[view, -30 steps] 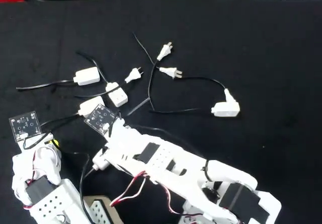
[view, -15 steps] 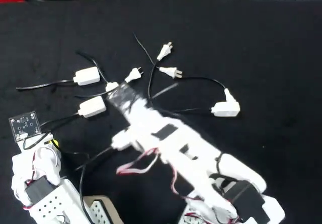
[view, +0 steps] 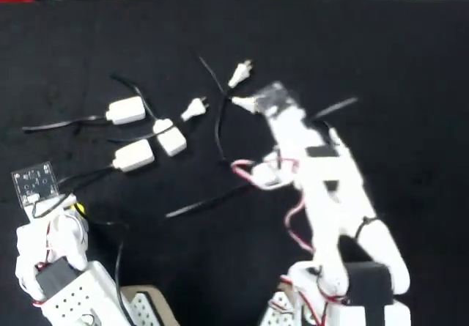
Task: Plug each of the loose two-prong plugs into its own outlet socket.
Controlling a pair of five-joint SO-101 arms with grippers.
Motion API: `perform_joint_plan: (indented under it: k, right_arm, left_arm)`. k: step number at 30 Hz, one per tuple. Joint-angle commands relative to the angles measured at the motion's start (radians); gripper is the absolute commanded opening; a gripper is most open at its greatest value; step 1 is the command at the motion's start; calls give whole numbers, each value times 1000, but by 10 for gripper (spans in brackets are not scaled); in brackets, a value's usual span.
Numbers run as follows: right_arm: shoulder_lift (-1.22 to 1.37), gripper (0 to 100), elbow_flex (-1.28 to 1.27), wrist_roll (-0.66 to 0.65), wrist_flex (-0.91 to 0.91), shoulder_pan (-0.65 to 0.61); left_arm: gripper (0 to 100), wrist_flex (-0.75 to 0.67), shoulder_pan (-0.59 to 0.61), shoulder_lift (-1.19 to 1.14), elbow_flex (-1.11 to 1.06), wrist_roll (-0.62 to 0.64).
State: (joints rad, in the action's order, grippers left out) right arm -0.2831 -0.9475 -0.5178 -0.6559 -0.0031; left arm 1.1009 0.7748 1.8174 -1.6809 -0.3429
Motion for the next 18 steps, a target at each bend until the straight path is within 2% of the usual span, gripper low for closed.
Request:
perform_joint_plan:
  k: [1, 4, 8, 10, 12, 14, 18]
  right_arm:
    - [10, 15, 28, -64, -15, 114]
    - [10, 58, 28, -43, -26, 121]
    - [2, 238, 77, 15, -124, 83]
    - [2, 298, 159, 8, -245, 71]
    - [2, 299, 268, 29, -402, 66]
    - [2, 270, 371, 109, -532, 66]
    - [4, 196, 529, 187, -698, 58]
  left_arm:
    - [223, -2, -10, 0, -19, 5]
    - [223, -25, -25, 3, -19, 5]
    - [223, -94, -81, 3, 4, 12]
    - [223, -101, -90, 3, 56, 32]
    - [223, -95, -99, 2, 133, 41]
    - [227, -84, -139, -2, 200, 44]
    - [229, -12, -331, -68, 314, 49]
